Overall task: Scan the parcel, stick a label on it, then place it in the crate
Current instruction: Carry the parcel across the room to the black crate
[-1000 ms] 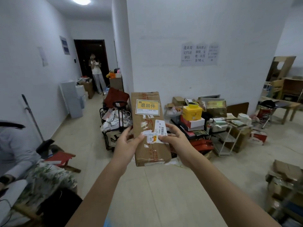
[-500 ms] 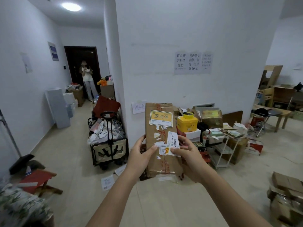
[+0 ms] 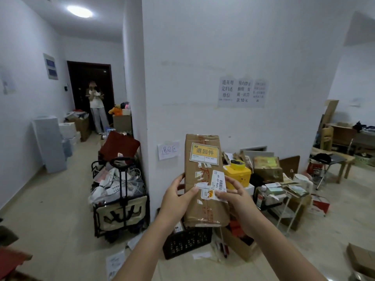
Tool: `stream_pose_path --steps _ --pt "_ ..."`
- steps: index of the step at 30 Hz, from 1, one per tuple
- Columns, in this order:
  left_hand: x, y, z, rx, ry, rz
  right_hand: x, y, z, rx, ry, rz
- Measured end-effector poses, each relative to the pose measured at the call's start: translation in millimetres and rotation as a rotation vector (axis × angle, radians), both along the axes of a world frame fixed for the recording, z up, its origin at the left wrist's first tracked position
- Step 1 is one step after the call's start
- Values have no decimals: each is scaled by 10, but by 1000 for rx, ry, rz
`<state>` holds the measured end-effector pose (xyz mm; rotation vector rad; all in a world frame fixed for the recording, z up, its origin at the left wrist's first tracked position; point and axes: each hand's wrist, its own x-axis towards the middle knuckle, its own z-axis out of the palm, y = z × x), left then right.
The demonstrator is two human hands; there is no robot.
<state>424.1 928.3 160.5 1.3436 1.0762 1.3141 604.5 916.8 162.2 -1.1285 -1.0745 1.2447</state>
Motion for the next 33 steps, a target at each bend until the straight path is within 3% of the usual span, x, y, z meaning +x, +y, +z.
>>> stream_pose_path --steps 16,33 --pt "-253 1494 -282 -87 22 70 -240 1593 -256 -87 39 70" --pt "139 4075 -324 -72 41 177 29 4312 -234 -73 91 188"
